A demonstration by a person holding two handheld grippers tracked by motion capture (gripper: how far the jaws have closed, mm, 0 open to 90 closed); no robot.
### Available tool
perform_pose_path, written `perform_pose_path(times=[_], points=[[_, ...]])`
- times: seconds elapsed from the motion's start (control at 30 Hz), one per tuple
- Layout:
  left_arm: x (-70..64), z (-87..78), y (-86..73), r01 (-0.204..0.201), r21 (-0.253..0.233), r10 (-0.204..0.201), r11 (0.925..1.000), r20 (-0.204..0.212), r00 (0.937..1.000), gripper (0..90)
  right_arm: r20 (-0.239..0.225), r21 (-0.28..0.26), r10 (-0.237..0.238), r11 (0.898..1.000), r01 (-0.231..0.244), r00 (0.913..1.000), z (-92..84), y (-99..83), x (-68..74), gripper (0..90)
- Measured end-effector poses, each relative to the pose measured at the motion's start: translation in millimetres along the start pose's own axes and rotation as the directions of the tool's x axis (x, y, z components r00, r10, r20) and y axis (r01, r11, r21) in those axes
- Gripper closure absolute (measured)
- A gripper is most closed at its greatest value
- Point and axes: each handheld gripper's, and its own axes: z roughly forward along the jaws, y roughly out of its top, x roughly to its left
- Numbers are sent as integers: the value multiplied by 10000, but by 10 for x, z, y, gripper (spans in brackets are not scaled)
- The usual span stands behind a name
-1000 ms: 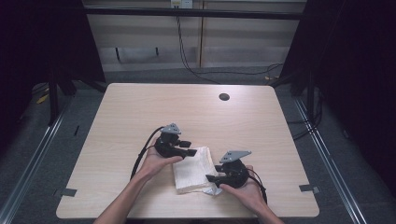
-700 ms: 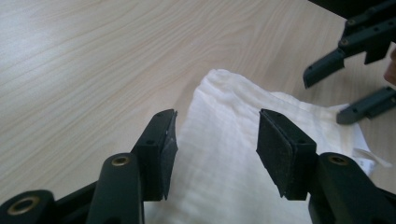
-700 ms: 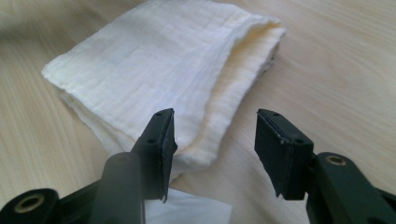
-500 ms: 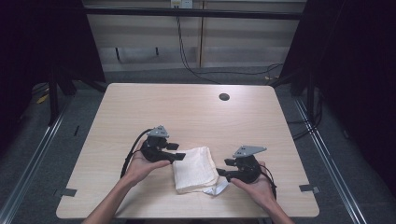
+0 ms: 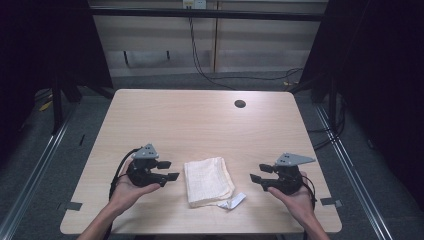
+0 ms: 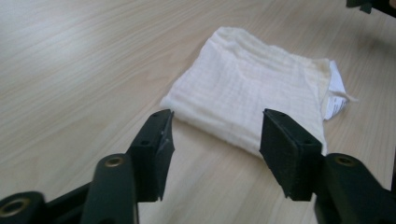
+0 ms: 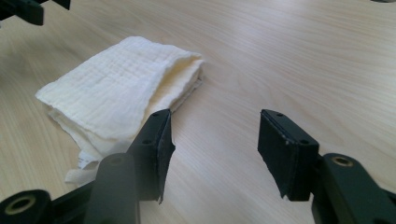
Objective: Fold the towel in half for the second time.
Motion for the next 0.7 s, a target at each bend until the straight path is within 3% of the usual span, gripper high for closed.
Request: perform_pose_path(times=[0.1, 0.27, 0.33, 0.53, 0.57, 0.6, 0.67, 0.7], points=[[15, -49, -107, 482, -190, -489, 9987, -372, 9981, 396, 129, -55, 46, 10000, -45, 9999, -85, -63, -29, 445], [-8, -193, -254, 1031, -209, -1035, 9945, -184, 9945, 355, 282, -172, 124, 9998, -119, 9995, -206, -187, -57, 435], [-51, -292, -360, 860, -236, -869, 9960, -376, 9955, 328, 377, -245, 248, 9994, -239, 9990, -249, -238, -77, 433], [-32, -480, -650, 981, -449, -1008, 9942, -618, 9930, 328, 909, -655, 712, 9957, -654, 9933, -324, -339, -165, 430], [-12, -530, -661, 955, -772, -1049, 9924, -1285, 9861, 336, 911, -711, 678, 9956, -614, 9935, -335, -338, -169, 433], [6, -557, -665, 1115, -1010, -1249, 9886, -1378, 9826, 333, 1055, -796, 790, 9943, -707, 9913, -349, -342, -178, 450], [72, -594, -682, 1516, -1148, -1594, 9818, -620, 9853, 333, 727, -1020, 1194, 9885, -1117, 9902, -359, -358, -216, 450], [72, -582, -693, 1364, -1052, -1465, 9850, -945, 9847, 338, 594, -1079, 1378, 9855, -1309, 9887, -361, -370, -234, 440]])
